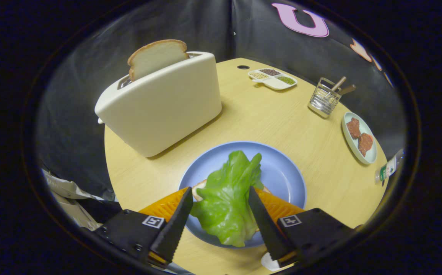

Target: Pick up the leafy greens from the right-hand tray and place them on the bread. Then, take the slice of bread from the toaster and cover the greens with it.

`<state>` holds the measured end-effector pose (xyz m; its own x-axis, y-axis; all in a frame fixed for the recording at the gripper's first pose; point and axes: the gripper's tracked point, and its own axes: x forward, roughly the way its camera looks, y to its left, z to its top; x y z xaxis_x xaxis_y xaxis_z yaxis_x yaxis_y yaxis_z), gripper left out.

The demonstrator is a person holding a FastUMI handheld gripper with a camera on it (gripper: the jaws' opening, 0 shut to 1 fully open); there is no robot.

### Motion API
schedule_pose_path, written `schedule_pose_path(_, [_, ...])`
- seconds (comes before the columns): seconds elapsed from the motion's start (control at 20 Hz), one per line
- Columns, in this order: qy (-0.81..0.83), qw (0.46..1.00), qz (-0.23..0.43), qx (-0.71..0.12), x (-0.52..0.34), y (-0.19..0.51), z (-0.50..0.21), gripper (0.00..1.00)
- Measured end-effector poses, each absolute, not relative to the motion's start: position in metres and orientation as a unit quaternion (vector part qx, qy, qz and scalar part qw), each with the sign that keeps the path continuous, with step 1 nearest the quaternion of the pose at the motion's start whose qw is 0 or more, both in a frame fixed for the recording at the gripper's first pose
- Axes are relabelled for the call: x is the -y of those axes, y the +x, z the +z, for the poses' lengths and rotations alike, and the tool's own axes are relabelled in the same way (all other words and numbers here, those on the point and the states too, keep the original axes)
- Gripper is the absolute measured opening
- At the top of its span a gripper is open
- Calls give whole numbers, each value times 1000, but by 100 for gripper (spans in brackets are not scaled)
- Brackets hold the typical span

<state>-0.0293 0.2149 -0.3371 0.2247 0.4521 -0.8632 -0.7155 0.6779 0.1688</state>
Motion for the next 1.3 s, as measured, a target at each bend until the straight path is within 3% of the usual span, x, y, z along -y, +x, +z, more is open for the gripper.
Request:
schedule_pose_path(0.05, [-127,772,377,-495,-216,-30,-334,99])
schedule_pose_path(0.85, [-66,817,383,-426,-282,6,-191,98])
schedule_pose_path(1.3, [-19,820,389,-420,-340,29,-159,98])
